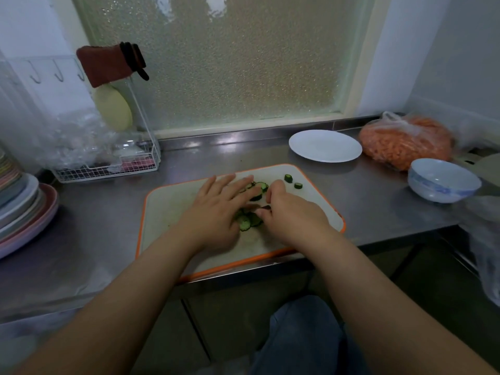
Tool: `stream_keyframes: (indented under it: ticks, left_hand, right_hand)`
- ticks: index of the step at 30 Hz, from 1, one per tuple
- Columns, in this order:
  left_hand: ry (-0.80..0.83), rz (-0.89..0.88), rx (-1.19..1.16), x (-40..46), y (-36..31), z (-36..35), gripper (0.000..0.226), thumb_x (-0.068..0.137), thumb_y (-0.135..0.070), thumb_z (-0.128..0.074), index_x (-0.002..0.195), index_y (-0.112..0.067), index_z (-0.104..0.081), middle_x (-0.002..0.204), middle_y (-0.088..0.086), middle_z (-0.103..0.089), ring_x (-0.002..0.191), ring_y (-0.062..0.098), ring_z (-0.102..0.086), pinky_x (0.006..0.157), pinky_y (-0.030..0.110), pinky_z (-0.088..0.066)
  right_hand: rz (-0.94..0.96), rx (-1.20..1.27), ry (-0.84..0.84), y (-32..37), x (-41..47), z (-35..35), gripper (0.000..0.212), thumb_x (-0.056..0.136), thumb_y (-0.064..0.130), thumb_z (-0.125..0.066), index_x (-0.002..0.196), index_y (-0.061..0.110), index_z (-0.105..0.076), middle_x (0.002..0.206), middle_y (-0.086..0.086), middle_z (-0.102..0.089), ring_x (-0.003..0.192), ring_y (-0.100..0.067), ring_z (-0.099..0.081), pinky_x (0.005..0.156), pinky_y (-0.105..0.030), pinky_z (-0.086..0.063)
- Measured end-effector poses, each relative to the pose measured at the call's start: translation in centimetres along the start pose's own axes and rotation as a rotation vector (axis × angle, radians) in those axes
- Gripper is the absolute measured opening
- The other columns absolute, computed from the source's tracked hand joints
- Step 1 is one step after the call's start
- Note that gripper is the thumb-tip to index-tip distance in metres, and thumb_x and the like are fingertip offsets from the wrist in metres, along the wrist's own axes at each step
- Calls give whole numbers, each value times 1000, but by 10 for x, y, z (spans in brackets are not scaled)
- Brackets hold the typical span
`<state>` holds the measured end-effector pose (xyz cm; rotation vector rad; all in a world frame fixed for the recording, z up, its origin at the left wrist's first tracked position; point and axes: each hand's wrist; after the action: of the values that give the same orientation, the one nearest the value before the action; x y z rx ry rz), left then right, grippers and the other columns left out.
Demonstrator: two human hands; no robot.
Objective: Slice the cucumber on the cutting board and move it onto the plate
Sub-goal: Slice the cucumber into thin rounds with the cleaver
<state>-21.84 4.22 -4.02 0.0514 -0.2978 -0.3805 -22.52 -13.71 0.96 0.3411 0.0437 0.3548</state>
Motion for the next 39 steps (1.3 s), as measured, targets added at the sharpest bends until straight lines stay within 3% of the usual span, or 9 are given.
stream_keyframes:
  ticks: [7,10,14,19,23,27,30,34,39]
  left_hand:
    - [194,28,40,18,10,-10,77,78,-47,-35,150,-33,-12,156,-7,-23,145,17,-14,118,40,0]
    - [246,58,58,23,18,-11,80,77,-60,-29,150,-32,-14,156,-7,-25,144,17,-16,117,41,-1]
    - [271,132,15,25,22,-9,97,67,-80,-6,148,-31,-22,154,-5,-30,143,17,-19,116,42,-4]
    - [238,193,-24,22,21,-10,97,68,-77,6,144,-32,-35,154,-9,-29,143,17,-19,116,44,-5]
    - [-62,220,-206,12,24,-11,74,86,-60,-10,127,-22,-59,137,0,-53,126,22,-46,107,37,-30]
    - [-378,355,-383,-16,30,-11,26,95,-27,-40,105,-15,-61,103,3,-60,93,21,-56,80,33,-43]
    - [-357,394,-431,-42,34,-16,11,85,-23,-56,96,-23,-55,95,-5,-54,84,14,-50,72,29,-42]
    - [-281,330,-495,-60,35,-24,17,78,-32,-63,85,-29,-47,90,-9,-45,79,6,-44,67,15,-35]
    - [-309,335,-460,-53,33,-27,19,77,-26,-65,84,-25,-48,87,-7,-45,76,12,-45,64,29,-39]
  right_hand:
    - [-34,-93,-8,-16,-9,7,45,98,40,-46,129,13,-29,106,-10,-65,91,-29,-61,59,-33,-36]
    - [-57,-114,-4,-24,-15,20,49,97,40,-47,132,12,-28,109,-9,-64,94,-31,-60,68,-36,-40]
    - [-104,-134,10,-34,-22,40,37,96,38,-49,124,16,-36,113,-7,-61,100,-30,-58,74,-37,-42]
    - [-170,-79,24,-40,-24,52,27,99,38,-43,117,20,-51,113,-6,-62,102,-26,-58,83,-37,-46]
    - [-161,148,-56,-34,-17,49,26,100,37,-39,113,18,-51,110,-6,-61,100,-27,-57,75,-33,-40]
    - [-124,511,-39,-19,-6,26,16,96,37,-49,94,21,-51,78,-1,-55,64,-20,-54,58,-36,-53]
    - [-79,453,33,-3,0,11,17,96,30,-47,85,20,-54,72,-3,-56,63,-26,-58,62,-42,-58]
    - [-25,302,135,23,7,-9,23,95,31,-45,97,12,-60,91,-10,-65,79,-31,-63,74,-42,-56]
    - [-33,167,175,41,16,-29,26,97,30,-44,102,11,-60,95,-10,-62,84,-28,-57,71,-32,-44]
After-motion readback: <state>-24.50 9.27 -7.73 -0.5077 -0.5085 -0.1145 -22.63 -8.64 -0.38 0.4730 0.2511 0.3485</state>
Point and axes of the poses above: each hand's wrist, its own x-axis towards the middle knuckle, its own z-axis out of the back of the hand, y = z × x
